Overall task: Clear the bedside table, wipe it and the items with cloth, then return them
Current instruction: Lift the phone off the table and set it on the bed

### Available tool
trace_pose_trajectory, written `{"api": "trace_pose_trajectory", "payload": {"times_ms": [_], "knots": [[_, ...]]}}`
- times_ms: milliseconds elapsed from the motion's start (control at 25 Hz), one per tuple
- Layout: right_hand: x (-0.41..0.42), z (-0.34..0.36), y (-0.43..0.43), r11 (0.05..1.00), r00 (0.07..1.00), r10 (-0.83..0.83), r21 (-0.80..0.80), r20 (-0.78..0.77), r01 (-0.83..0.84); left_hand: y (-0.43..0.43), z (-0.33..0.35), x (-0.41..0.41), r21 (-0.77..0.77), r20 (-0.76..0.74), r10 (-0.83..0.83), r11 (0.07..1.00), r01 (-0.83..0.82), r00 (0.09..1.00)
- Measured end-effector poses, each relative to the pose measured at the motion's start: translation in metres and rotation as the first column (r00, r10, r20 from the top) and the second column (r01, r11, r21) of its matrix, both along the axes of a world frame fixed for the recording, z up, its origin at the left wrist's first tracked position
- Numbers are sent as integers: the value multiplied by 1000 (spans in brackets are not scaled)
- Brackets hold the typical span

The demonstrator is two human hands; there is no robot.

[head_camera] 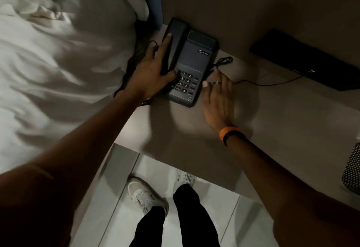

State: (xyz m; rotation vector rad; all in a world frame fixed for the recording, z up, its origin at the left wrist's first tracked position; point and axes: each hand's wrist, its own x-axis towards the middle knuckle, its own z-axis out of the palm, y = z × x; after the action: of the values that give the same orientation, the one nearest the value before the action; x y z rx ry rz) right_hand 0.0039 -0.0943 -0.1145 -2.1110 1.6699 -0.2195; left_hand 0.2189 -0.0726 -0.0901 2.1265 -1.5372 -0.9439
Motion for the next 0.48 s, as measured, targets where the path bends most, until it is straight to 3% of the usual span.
{"api": "trace_pose_trajectory", "payload": {"times_ms": [120,280,480], "knots": [[24,4,-4,989,981,-89,129,172,67,-2,-1,-3,-75,-47,66,995,-69,997],[29,17,10,966,920,-237,174,314,189,22,10,-22,-53,-157,226,970,-237,961],[35,62,48,988,858,-139,123,495,89,99,58,-55,-85,-346,535,800,-594,771]]}}
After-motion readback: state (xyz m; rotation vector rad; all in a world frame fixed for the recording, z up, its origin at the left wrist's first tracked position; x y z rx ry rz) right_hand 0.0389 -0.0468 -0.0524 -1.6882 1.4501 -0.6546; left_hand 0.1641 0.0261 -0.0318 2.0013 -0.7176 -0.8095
